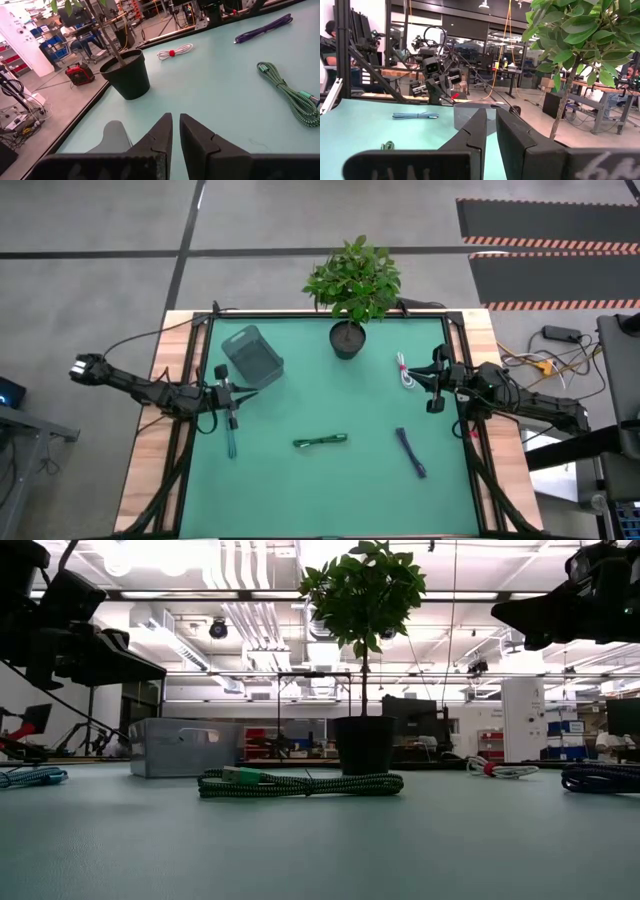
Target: Pick and place USB-C Cables
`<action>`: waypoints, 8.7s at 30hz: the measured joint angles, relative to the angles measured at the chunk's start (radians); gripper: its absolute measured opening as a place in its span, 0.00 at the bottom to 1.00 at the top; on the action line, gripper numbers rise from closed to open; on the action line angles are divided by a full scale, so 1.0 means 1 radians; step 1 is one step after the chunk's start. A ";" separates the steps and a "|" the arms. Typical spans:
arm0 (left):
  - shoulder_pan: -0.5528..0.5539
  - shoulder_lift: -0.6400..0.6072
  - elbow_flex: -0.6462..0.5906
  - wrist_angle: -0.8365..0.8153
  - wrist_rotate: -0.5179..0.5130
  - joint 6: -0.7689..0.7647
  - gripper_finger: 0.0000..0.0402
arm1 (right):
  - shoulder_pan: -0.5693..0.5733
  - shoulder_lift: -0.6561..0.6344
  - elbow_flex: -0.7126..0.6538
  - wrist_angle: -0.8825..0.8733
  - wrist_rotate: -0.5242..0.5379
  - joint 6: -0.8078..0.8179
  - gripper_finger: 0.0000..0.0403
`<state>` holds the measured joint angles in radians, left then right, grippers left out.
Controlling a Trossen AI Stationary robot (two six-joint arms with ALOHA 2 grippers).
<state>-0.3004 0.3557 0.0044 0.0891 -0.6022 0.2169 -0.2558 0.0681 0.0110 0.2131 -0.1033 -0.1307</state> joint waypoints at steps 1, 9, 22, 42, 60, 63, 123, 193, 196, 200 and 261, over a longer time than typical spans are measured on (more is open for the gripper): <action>0.000 0.000 0.000 0.000 0.000 0.000 0.05 | 0.000 0.000 0.000 0.000 0.000 0.000 0.08; 0.000 0.000 0.000 0.000 0.000 0.000 0.05 | 0.000 0.000 0.000 0.000 0.000 0.000 0.08; 0.000 0.000 0.000 0.006 -0.129 0.192 0.05 | 0.000 0.000 0.000 0.000 0.000 0.000 0.08; 0.000 -0.003 0.000 0.280 -0.134 0.260 0.05 | 0.000 0.000 0.000 0.032 0.071 0.577 0.08; 0.000 -0.004 0.000 0.689 -0.133 0.259 0.05 | 0.003 0.298 0.000 0.574 0.078 0.459 0.08; 0.000 -0.003 0.002 0.689 -0.133 0.259 0.05 | 0.002 0.372 0.001 0.661 0.078 0.451 0.08; 0.000 -0.019 0.010 0.983 -0.140 0.496 0.05 | 0.269 1.267 0.827 0.260 -0.009 0.122 0.08; 0.000 -0.036 0.008 1.055 -0.136 0.603 0.05 | 0.396 1.949 1.631 -0.865 0.078 0.209 0.46; 0.000 -0.038 0.011 1.055 -0.136 0.603 0.05 | 0.396 1.952 1.632 -0.807 0.078 0.228 0.48; 0.000 -0.040 0.023 1.058 -0.136 0.608 0.05 | 0.396 1.952 1.632 -0.747 0.078 0.267 0.49; 0.000 -0.056 0.032 1.098 -0.138 0.606 0.05 | 0.415 2.310 2.318 -1.382 0.025 0.221 0.49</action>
<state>-0.3008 0.2996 0.0362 1.1866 -0.7406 0.8227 0.1592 2.3785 2.3287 -1.1690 -0.0784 0.0905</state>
